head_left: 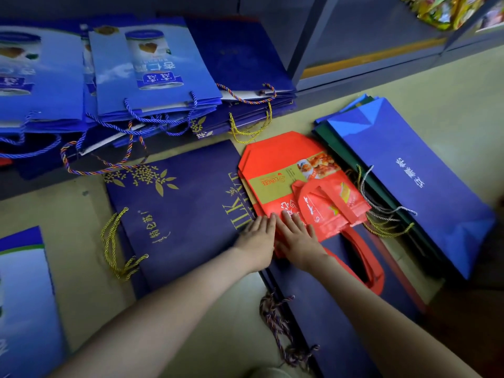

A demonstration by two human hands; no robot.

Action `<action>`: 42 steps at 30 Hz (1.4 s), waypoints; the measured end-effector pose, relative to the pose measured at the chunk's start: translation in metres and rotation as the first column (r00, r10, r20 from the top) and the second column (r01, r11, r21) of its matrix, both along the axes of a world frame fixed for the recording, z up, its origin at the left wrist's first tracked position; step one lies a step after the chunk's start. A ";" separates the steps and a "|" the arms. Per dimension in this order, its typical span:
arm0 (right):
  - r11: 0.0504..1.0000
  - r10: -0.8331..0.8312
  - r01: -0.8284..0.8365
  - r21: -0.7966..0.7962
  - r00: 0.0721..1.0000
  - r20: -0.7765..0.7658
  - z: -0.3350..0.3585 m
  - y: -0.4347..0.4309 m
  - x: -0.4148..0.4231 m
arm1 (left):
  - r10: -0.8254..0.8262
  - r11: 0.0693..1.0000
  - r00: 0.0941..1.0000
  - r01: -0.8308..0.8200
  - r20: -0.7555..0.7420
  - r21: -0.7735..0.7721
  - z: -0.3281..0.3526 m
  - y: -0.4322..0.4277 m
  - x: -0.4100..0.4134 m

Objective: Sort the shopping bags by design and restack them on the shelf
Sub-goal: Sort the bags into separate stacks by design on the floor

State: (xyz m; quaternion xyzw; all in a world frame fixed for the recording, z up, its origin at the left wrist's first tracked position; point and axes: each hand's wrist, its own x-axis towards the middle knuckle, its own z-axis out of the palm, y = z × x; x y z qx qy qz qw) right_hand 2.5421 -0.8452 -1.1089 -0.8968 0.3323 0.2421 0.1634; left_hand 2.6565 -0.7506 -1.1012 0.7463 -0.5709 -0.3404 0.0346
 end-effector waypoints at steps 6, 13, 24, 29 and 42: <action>0.999 -0.016 0.022 -0.031 0.981 0.196 0.012 0.011 0.035 | 0.162 0.964 0.953 -0.097 0.255 -0.247 0.013 0.041 0.064; 0.944 0.326 -0.271 -0.187 0.701 0.634 0.048 0.044 0.168 | 0.623 0.739 0.506 -0.132 0.596 -0.661 0.065 0.123 0.203; 0.826 0.541 -0.484 -0.287 0.541 0.644 0.097 0.105 0.323 | 0.447 0.819 0.360 -0.532 0.819 -0.214 0.094 0.196 0.307; 0.819 0.548 -0.518 -0.247 0.580 0.602 0.102 0.125 0.346 | 0.192 0.931 0.323 -0.360 0.927 -0.068 0.096 0.190 0.313; 0.573 0.796 -0.659 -0.486 0.307 0.522 0.076 0.204 0.279 | 0.332 0.920 0.455 -0.348 0.826 -0.178 0.118 0.304 0.218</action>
